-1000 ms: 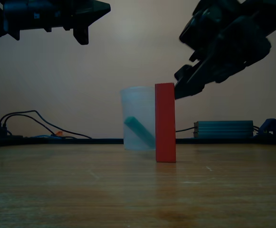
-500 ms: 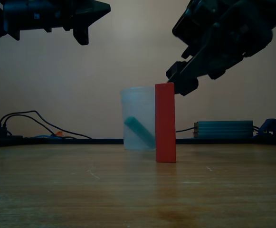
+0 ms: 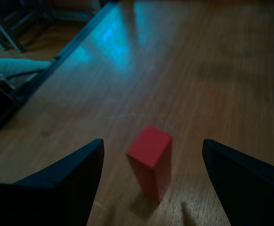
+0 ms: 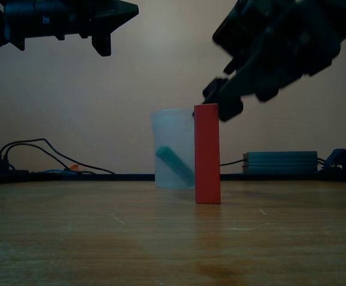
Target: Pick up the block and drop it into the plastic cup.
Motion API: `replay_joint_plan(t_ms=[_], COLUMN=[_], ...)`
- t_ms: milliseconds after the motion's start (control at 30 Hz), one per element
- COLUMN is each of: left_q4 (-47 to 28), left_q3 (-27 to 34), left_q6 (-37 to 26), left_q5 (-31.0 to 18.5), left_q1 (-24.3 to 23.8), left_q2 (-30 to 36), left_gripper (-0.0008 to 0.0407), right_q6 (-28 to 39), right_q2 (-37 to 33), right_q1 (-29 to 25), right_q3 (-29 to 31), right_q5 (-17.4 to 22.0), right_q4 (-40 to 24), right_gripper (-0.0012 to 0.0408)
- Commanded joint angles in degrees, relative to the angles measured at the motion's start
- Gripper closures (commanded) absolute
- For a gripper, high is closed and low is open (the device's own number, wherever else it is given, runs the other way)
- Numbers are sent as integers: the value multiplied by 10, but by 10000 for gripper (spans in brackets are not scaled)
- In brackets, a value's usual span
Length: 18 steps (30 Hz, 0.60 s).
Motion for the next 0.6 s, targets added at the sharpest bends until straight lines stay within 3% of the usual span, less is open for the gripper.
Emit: replay_joint_plan(t_ms=[0,567], left_q4=[0,0], left_q3=[0,0], left_q6=[0,0], left_q5=[0,0], left_q1=[0,0], left_q2=[0,0], left_gripper=[399,399], right_q6=[5,37], right_q2=[12,66], right_q1=[1,1], right_q3=[0,0], right_q5=[0,-15], right_q4=[16,79], right_gripper=[110,110])
